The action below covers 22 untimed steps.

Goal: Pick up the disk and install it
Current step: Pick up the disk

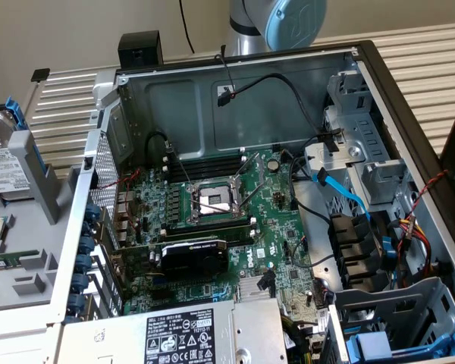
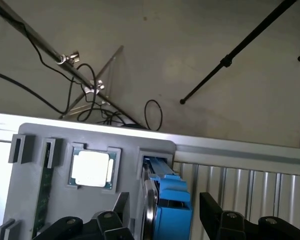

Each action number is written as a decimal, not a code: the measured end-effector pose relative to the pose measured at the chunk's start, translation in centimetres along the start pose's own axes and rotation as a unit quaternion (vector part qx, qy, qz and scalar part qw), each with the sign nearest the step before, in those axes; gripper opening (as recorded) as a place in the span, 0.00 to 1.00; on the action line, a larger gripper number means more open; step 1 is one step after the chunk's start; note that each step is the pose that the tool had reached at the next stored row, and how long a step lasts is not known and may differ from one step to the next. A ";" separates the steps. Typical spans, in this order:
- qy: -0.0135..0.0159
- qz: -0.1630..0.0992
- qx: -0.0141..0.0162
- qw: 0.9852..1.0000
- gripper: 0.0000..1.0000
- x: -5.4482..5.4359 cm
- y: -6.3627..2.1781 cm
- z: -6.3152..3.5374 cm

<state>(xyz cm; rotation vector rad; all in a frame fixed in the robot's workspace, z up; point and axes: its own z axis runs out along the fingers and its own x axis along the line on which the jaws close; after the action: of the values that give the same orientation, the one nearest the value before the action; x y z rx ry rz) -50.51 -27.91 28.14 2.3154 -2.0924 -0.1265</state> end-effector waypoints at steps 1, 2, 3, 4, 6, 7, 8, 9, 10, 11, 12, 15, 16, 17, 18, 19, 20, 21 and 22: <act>0.000 0.002 0.000 1.000 0.66 0.0 0.00 0.03; -0.001 0.005 0.000 1.000 0.66 0.0 0.00 0.06; -0.001 0.007 0.000 1.000 0.66 0.0 -0.01 0.10; -0.002 0.009 0.001 1.000 0.66 0.0 -0.01 0.13; -0.002 0.009 0.001 1.000 0.66 0.0 -0.01 0.13; -0.002 0.009 0.001 1.000 0.66 0.0 -0.01 0.15; -0.002 0.009 0.001 1.000 0.66 0.0 -0.01 0.17; -0.002 0.009 0.001 1.000 0.66 0.0 -0.02 0.19; -0.002 0.009 0.001 1.000 0.66 0.0 -0.03 0.22; -0.002 0.009 0.001 1.000 0.66 0.0 -0.03 0.25; -0.001 0.009 0.001 1.000 0.66 -0.1 -0.03 0.27; -0.001 0.010 0.001 1.000 0.66 -0.1 -0.04 0.36; 0.000 0.011 0.000 1.000 0.66 -0.2 -0.05 0.38; 0.000 0.011 0.000 1.000 0.66 -0.2 -0.05 0.39; 0.000 0.011 0.000 1.000 0.66 -0.2 -0.05 0.39; 0.001 0.011 0.000 1.000 0.66 -0.2 -0.05 0.40; 0.001 0.012 0.000 1.000 0.66 -0.3 -0.06 0.41; 0.002 0.012 0.000 1.000 0.66 -0.3 -0.06 0.42; 0.003 0.013 0.000 1.000 0.66 -0.3 -0.06 0.42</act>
<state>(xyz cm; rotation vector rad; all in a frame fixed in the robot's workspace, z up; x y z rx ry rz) -50.51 -27.57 27.74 2.2856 -2.1182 -0.1174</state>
